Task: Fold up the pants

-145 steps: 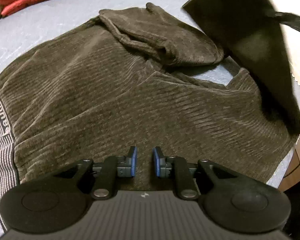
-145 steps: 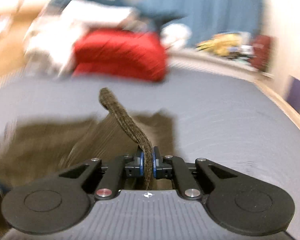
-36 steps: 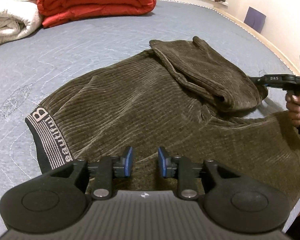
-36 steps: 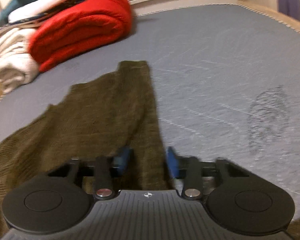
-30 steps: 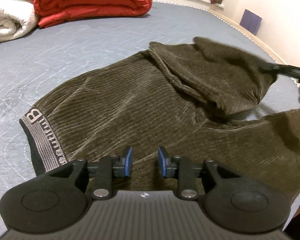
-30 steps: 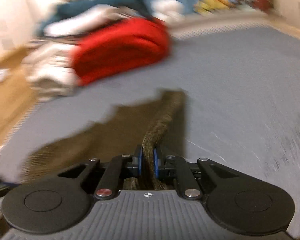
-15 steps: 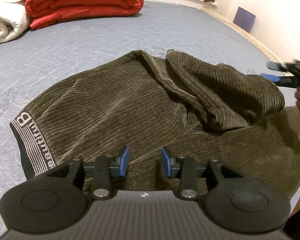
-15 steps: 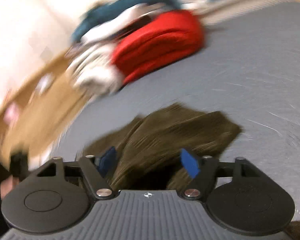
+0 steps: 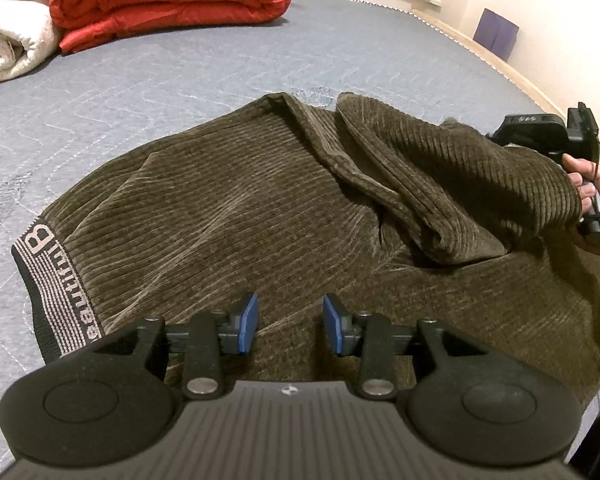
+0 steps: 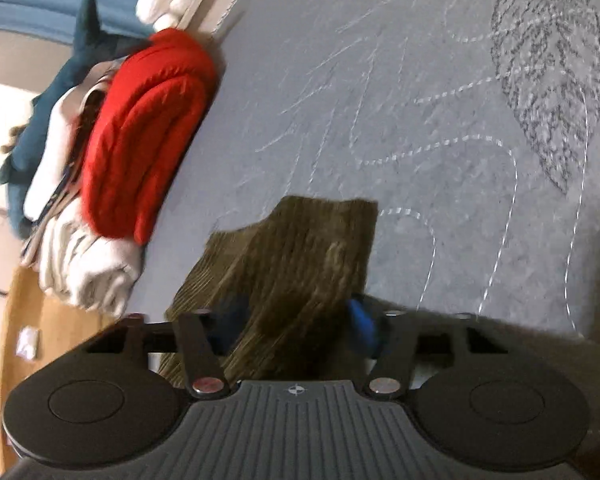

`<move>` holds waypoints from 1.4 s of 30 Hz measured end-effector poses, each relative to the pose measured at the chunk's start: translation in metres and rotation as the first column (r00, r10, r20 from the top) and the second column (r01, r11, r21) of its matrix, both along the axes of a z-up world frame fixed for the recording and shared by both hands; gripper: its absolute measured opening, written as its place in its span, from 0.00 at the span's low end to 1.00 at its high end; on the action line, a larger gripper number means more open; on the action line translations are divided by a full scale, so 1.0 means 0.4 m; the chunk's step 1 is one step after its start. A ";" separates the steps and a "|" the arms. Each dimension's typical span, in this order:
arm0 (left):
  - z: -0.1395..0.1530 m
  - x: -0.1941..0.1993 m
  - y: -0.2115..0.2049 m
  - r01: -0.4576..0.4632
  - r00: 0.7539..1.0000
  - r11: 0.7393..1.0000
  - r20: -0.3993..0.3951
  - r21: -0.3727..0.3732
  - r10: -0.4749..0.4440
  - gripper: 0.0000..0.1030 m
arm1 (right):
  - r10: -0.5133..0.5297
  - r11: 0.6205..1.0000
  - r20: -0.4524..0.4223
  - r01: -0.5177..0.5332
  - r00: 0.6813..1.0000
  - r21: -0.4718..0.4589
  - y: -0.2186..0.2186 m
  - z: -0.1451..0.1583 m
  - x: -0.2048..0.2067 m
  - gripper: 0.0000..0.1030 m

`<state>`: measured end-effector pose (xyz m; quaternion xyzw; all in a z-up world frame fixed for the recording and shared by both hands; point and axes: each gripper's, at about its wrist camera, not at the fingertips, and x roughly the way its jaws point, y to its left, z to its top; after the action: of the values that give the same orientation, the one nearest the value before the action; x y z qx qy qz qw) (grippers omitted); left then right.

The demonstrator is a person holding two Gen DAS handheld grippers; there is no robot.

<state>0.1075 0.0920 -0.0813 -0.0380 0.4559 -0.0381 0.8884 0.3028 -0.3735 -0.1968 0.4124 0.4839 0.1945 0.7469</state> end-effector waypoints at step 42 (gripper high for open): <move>-0.050 0.177 -0.240 0.248 0.950 0.968 0.205 -0.040 -0.235 0.53 | -0.659 0.623 0.316 0.730 0.683 -0.280 -0.517 0.020 -0.103 0.30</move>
<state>0.1783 -0.0042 -0.1012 -0.0070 0.3648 -0.1650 0.9163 0.2614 -0.5804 -0.1890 0.3932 0.2437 -0.1720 0.8697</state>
